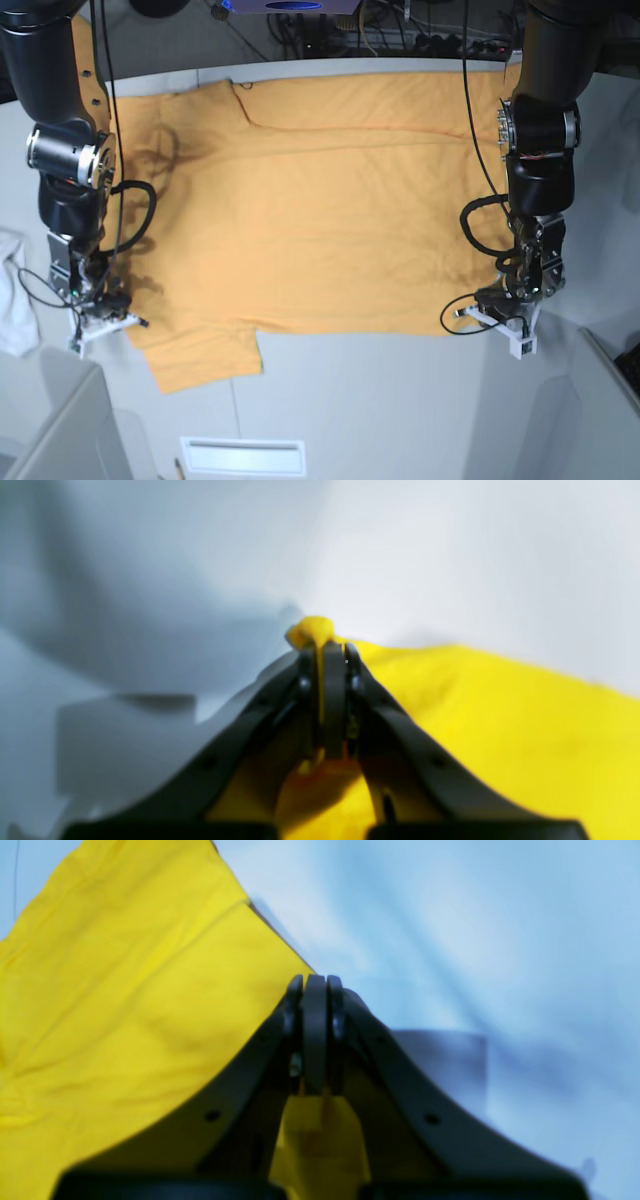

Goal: Fold the T-shirt properly
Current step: 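Grasp the hem corners with both grippers, then fold the hem up over the collar with both grippers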

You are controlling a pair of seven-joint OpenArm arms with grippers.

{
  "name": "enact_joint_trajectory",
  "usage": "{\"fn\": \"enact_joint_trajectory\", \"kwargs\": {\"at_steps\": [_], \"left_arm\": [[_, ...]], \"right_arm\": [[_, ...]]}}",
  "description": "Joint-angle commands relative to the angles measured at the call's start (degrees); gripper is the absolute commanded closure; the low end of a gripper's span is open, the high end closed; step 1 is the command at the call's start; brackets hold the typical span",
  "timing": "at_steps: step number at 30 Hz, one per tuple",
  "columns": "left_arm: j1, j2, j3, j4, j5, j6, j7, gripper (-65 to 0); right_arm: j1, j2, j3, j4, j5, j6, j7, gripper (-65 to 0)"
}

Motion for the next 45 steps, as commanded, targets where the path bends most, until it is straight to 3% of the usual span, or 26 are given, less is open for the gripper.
{"fn": "enact_joint_trajectory", "kwargs": {"at_steps": [1,10,15,21,29,41,45], "left_arm": [[-0.6,-0.2,0.0,2.9,0.1,0.3,0.8,0.0],[4.1,-0.4,-0.7,14.7,0.1,0.5,6.3,0.0],[9.4,-0.1,-8.0,25.9,0.1,0.4,11.1,0.0],[17.1,0.8,-12.3,41.0,0.0,0.4,16.8,0.0],[26.2,0.5,-15.8,55.8,-11.3,0.7,22.2,0.0],[37.8,0.8,-22.3,76.1,-17.8,0.8,30.1,0.0],[42.9,0.6,-22.3,77.6,-17.8,0.5,30.0,0.0]], "right_arm": [[2.4,0.7,0.2,2.1,0.2,0.2,0.8,0.0],[-3.7,1.0,0.3,17.4,0.3,0.2,-7.0,0.0],[-7.2,1.0,0.3,24.0,0.3,0.2,-11.2,0.0],[-11.6,0.8,0.4,30.4,0.3,0.2,-11.6,0.0],[-17.0,-0.9,9.3,40.6,0.3,0.3,-19.0,0.0],[-25.7,-1.5,9.7,56.7,0.5,0.4,-26.6,0.0],[-29.7,-2.3,13.5,63.9,6.2,0.4,-31.1,0.0]]}}
